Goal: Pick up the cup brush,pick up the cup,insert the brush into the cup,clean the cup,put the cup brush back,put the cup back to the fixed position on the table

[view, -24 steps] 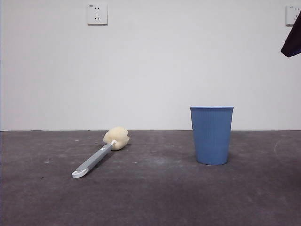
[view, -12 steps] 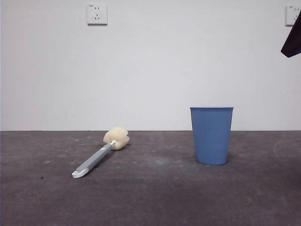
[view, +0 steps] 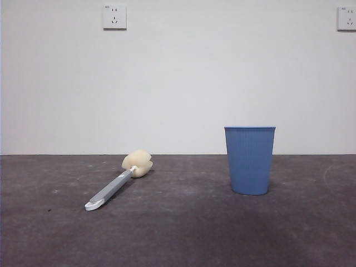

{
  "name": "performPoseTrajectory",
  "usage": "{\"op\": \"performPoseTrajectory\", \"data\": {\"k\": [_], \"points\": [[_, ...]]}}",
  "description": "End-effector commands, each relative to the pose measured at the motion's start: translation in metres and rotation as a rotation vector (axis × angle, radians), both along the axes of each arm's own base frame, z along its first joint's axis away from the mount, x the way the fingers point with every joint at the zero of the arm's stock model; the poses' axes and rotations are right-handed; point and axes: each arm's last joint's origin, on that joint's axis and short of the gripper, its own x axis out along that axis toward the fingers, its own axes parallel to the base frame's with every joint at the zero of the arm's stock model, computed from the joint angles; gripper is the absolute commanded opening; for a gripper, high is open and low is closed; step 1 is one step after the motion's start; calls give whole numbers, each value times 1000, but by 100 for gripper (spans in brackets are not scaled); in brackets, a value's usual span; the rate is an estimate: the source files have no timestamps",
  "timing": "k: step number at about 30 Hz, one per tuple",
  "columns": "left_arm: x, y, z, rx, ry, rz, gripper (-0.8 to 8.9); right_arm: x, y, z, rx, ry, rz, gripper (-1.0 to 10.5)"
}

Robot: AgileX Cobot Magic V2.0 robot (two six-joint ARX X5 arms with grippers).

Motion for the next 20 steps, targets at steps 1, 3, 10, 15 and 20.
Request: {"op": "performPoseTrajectory", "data": {"k": [1,3,10,15,20], "points": [[1,0,-4,-7,7,-3,-3,-1,-8,-30,-5,-50,-68,1],[1,0,-4,-7,7,-3,-3,-2,-12,-47,7,-106,-106,1],[0,0,-4,-7,7,-3,-3,-6,-19,-85,19,-189,-168,1],[1,0,-4,-7,7,-3,-3,-7,-20,-102,-8,-182,-170,1],[0,0,-4,-7,7,-3,-3,-7,-20,-117,-10,-149,-166,1]]}}
